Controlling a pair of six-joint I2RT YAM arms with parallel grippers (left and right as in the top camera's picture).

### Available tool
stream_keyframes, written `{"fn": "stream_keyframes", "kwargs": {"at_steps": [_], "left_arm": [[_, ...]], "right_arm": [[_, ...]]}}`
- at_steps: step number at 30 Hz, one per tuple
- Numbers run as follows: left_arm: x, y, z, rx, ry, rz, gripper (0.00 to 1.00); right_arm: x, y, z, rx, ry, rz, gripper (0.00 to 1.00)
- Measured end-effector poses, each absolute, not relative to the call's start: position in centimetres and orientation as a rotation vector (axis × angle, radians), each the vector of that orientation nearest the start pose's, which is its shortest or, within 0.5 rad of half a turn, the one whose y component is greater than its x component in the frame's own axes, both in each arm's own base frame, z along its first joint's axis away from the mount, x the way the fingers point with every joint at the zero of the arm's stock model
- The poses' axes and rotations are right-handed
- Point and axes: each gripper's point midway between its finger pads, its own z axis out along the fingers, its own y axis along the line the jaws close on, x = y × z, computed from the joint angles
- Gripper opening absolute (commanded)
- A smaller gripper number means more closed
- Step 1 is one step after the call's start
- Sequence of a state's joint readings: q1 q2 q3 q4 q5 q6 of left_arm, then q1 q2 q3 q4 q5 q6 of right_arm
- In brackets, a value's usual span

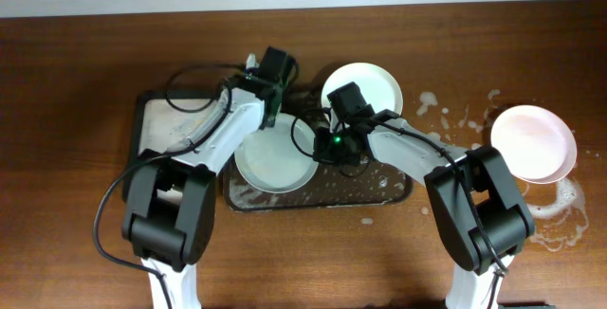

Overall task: Clean dirty plates on tray and stack at the side
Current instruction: 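Scrub the pale green plate with the sponge in the left gripper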

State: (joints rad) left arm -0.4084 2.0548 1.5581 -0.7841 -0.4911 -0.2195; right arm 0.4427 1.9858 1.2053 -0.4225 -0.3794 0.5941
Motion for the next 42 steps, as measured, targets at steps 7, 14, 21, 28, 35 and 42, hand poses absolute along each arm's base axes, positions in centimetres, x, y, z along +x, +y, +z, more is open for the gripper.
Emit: {"fn": "stream_keyframes", "kwargs": {"at_steps": [7,14,21,28,35,42], "left_arm": [[41.1,-13.1,9.9,0.239,2.815,0.179,0.01],[40.2,-14.6,9.3,0.409,2.859,-0.048,0.01],[38.7,-14.4,6.0,0.417,2.894,-0.062,0.01],[38.9,-14.5,4.1,0.411,2.861,-0.075,0.01],[40.3,-15.0,3.7,0.399,2.782,-0.098,0.01],[37.4,-16.1,2.3,0.435,2.877,-0.241,0.01]], "right_arm": [[35.8,24.0,0.7,0.120,2.918,0.754,0.04],[35.8,23.9,0.7,0.120,2.918,0.753,0.04],[35.8,23.9,0.7,0.121,2.920,0.753,0.04],[35.6,23.9,0.6,0.123,2.928,0.749,0.04],[35.6,23.8,0.6,0.125,2.930,0.748,0.04],[35.6,23.8,0.6,0.123,2.929,0.748,0.04]]}}
